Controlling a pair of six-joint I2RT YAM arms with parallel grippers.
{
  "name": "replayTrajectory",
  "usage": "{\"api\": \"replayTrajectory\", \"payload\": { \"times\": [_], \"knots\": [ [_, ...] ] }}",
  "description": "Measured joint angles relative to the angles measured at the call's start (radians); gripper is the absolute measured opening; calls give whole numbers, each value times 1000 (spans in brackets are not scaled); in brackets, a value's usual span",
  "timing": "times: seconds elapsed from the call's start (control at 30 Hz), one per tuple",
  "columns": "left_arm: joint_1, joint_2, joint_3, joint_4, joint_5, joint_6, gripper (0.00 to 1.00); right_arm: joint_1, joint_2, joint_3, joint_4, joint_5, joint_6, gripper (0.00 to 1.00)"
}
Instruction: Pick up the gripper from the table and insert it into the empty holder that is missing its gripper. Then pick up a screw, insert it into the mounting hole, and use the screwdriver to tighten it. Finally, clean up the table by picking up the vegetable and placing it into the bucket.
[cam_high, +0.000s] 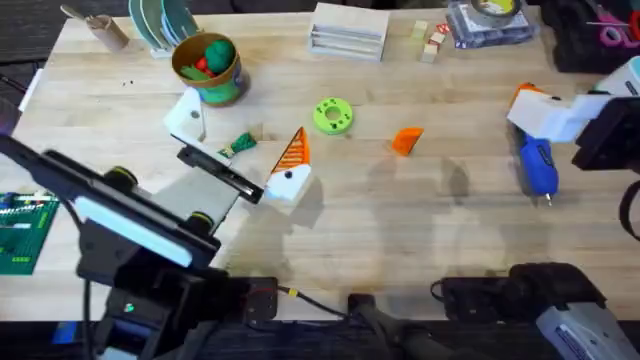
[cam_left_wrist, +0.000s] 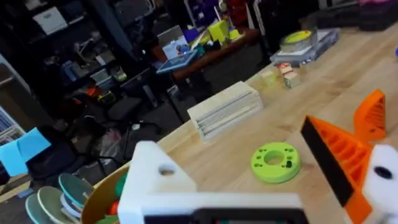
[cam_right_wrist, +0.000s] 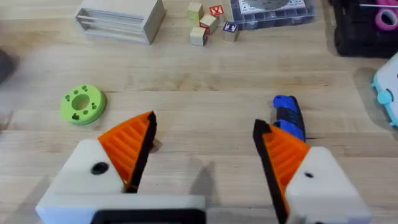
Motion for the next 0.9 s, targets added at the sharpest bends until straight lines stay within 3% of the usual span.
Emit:
{"api": "replayTrajectory", "payload": {
  "times": [0.17, 0.47, 0.57, 0.67, 0.9],
  "knots": [
    [5, -58, -86, 70, 0, -55, 993, 0, 0, 0, 0, 0, 0, 992],
    [54, -65, -88, -9, 7, -104, 992, 0, 0, 0, 0, 0, 0, 992],
    [119, -65, -88, -121, 90, -110, 993, 0, 0, 0, 0, 0, 0, 994],
    [148, -65, -87, -121, 133, -112, 993, 0, 0, 0, 0, 0, 0, 993],
    [156, -65, -87, -121, 169, -115, 993, 0, 0, 0, 0, 0, 0, 992]
  ]
}}
